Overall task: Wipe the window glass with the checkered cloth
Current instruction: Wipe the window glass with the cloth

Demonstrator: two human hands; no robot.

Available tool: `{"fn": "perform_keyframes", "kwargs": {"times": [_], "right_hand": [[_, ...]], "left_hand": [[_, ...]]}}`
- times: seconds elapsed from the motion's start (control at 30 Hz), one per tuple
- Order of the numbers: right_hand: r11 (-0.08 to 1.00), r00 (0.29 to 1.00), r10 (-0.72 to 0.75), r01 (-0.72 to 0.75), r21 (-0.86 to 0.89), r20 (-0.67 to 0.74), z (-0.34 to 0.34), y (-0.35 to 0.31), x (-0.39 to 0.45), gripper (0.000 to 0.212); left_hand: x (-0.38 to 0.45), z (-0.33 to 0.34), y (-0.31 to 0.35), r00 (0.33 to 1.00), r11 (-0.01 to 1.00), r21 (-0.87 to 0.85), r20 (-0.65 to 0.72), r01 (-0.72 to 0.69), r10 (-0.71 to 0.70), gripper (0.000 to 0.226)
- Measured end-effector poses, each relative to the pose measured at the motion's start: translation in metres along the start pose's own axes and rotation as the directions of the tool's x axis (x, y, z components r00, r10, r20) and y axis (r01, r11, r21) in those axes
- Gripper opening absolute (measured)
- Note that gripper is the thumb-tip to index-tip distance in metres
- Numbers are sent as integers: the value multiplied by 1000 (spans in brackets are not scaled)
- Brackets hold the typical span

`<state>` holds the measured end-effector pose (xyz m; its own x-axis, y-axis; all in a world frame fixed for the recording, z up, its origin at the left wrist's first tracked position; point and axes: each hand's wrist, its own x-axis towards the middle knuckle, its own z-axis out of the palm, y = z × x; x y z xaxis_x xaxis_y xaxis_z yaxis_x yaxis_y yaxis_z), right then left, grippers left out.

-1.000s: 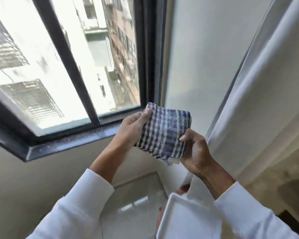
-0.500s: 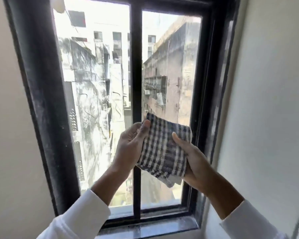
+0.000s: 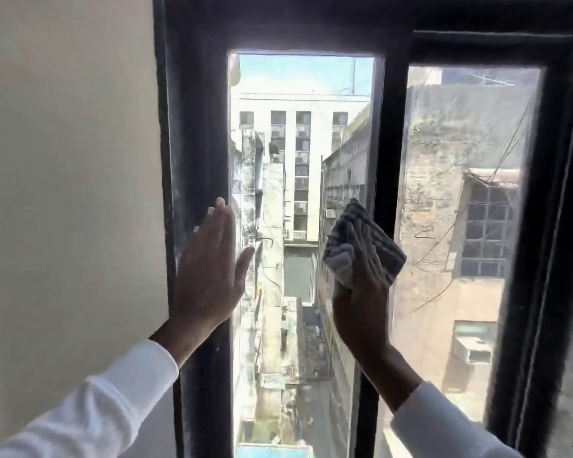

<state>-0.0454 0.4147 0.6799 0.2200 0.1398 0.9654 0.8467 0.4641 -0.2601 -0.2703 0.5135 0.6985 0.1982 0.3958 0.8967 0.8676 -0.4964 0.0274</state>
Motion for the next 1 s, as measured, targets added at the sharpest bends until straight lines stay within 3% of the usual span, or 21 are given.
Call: {"fn": "perform_keyframes", "kwargs": {"times": [0.1,0.2,0.27,0.37,0.4,0.43,0.47,0.53,0.57,0.6,0.63,0.7,0.73,0.77,0.8,0.83,0.87,0.9,0.93,0.97,1.0], "right_hand": [[949,978,-79,132,-285,191,47,20,15,75],[887,954,-91,208,-412,287,81,38,13,84],[819,910,-204,360,-447,360,100,46,2,86],[605,647,-460,730,-319,608,111,51,-8,64],[564,595,-511,777,-281,621,109,53,2,59],[572,615,-535,768,-288,578,108,54,16,55],[625,700,-517,702,-341,493,108,54,31,55],[773,902,-329,427,-470,278,107,47,47,56],[791,927,-285,372,-486,246,107,41,40,57],[777,903,-297,417,-471,310,109,36,23,61],[728,820,-363,546,-415,442,111,35,0,67],[548,576,-486,787,-284,657,104,47,-27,66],[504,549,-518,815,-285,656,97,59,-23,62],[530,622,-516,772,-351,589,91,70,-14,63],[619,760,-429,641,-453,489,85,79,-7,68],[707,890,-291,448,-547,352,78,85,-5,73],[753,953,-160,287,-592,259,73,88,-11,76],[760,965,-105,234,-606,241,71,91,-27,79],[747,943,-141,302,-593,302,72,94,-51,82],[713,870,-241,459,-530,430,73,97,-77,85],[646,741,-339,631,-429,580,68,100,-95,86]], "left_hand": [[10,11,-2,998,998,57,60,25,-29,74],[11,22,-6,995,999,33,102,6,-9,69],[10,26,-11,995,1000,5,94,-16,15,78],[12,23,-12,996,999,-49,91,-12,16,85],[12,22,-12,996,998,-67,92,-7,13,85],[11,23,-12,996,997,-82,90,-5,13,85],[11,23,-12,996,996,-90,89,-4,12,87],[11,22,-13,996,995,-97,93,-3,12,90],[12,23,-13,996,994,-105,94,-3,13,90],[11,23,-13,996,993,-119,94,2,10,90],[11,23,-13,995,990,-138,97,11,2,92],[11,23,-14,994,986,-166,106,22,-4,96],[11,23,-15,994,985,-172,105,17,2,96],[11,24,-16,995,986,-165,99,7,10,95],[10,26,-17,996,989,-150,90,-1,14,94],[11,26,-17,996,991,-136,83,-5,16,93],[11,27,-17,997,992,-127,78,-6,16,92],[11,27,-16,997,991,-130,77,0,10,92],[10,27,-15,997,990,-141,80,8,3,93],[11,26,-15,996,988,-152,85,12,1,93],[11,26,-14,996,987,-158,91,12,2,94]]}}
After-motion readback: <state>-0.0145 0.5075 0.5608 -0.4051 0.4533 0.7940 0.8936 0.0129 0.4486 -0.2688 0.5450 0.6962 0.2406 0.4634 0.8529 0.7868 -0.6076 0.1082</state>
